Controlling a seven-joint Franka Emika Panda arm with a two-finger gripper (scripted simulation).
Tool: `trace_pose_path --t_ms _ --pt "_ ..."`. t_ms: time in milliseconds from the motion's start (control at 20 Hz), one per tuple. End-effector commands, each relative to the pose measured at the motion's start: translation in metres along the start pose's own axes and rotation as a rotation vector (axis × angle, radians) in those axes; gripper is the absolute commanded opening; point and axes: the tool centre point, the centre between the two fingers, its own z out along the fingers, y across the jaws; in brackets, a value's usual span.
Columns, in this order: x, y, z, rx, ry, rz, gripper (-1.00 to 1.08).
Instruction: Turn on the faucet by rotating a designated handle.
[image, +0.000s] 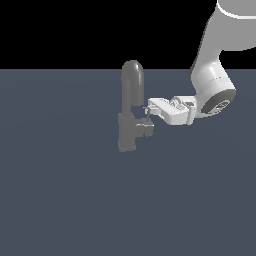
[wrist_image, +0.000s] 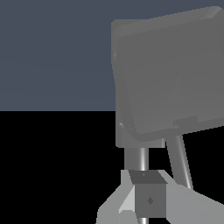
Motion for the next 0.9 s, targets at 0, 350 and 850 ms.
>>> trace_pose_path --t_ms 0,350,850 --pt "-0.003 0.009 0.0 -0.007 -0.006 0.005 -1.0" --pt "-0.006 0.015 0.0 -0.004 0.0 -0.006 -1.0" --pt "0.013 0.049 0.0 -0.006 -0.004 0.001 -1.0"
